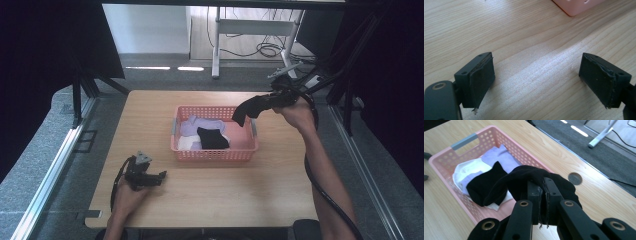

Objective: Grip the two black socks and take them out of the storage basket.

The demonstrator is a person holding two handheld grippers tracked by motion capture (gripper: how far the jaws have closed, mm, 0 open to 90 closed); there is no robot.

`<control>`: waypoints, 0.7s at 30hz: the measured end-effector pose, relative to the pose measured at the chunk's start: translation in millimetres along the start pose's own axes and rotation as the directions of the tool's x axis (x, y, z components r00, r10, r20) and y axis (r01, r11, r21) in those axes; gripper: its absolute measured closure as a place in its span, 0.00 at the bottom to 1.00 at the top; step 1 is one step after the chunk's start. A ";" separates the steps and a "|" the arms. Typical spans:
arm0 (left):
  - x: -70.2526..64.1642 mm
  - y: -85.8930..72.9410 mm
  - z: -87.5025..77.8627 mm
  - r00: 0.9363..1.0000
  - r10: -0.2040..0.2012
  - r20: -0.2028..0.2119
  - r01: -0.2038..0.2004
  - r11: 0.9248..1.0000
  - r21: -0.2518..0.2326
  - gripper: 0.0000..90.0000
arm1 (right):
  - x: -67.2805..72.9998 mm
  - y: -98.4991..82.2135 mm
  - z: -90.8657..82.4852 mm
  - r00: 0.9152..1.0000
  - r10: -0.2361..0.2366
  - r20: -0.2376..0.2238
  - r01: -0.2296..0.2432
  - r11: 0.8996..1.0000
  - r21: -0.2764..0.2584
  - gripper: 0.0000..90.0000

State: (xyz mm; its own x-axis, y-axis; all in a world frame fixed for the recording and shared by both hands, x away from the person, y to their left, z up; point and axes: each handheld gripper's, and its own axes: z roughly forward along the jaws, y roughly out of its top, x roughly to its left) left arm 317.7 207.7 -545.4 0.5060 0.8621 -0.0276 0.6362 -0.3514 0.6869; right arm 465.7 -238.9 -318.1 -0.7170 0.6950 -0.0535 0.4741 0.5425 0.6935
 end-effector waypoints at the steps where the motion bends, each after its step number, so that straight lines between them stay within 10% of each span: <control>1: 0.0 0.0 0.0 1.000 0.000 0.000 0.000 1.000 0.000 0.14 | -4.9 -5.2 -4.2 1.000 0.014 0.011 -0.014 1.000 0.000 0.95; 21: 0.0 0.0 -0.2 1.000 0.000 0.001 0.000 1.000 0.003 0.14 | -49.7 -65.9 -36.4 0.983 0.122 0.137 -0.126 0.992 0.019 0.94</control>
State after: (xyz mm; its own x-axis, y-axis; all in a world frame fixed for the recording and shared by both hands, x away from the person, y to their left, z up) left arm 317.6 207.8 -545.2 0.5067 0.8617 -0.0279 0.6375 -0.3527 0.6849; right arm 451.5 -326.4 -335.0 -0.5769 0.8141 -0.0664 0.5703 0.4596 0.6808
